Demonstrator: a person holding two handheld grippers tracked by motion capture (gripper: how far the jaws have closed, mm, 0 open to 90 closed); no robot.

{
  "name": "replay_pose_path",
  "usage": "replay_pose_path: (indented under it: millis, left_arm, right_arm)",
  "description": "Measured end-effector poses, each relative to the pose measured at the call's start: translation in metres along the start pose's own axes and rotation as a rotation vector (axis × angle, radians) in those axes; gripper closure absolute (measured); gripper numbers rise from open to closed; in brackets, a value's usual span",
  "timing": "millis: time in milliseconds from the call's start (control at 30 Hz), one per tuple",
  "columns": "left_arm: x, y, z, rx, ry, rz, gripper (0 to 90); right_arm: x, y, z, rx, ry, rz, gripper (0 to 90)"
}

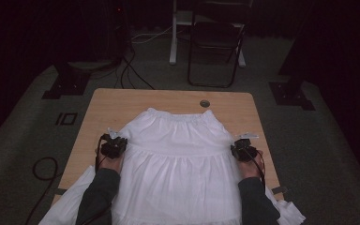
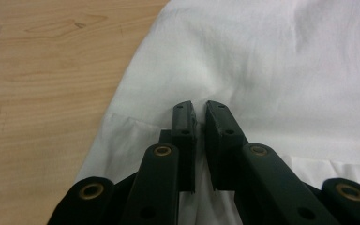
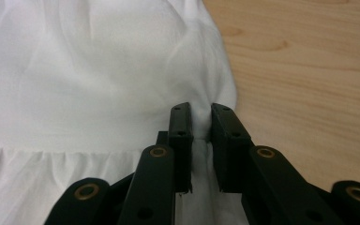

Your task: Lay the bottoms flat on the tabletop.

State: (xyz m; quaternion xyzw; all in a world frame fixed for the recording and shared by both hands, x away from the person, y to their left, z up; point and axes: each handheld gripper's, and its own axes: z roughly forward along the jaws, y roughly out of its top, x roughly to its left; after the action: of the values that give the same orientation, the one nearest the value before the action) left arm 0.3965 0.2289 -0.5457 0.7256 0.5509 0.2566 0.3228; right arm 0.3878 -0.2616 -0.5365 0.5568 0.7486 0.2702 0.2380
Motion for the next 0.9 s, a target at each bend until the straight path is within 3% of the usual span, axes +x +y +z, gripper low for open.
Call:
replay_pose_path:
  millis: [667,900]
  left_arm:
    - [0.010,0.022,0.021,0.024,0.035,-0.070,80.7]
    - [0.005,0.027,0.019,0.061,0.028,-0.085,63.9]
  right_arm:
    - [-0.005,0.042,0.034,0.029,0.004,0.033,77.2]
    - [-0.005,0.040,0.032,0.029,0.025,0.019,67.1]
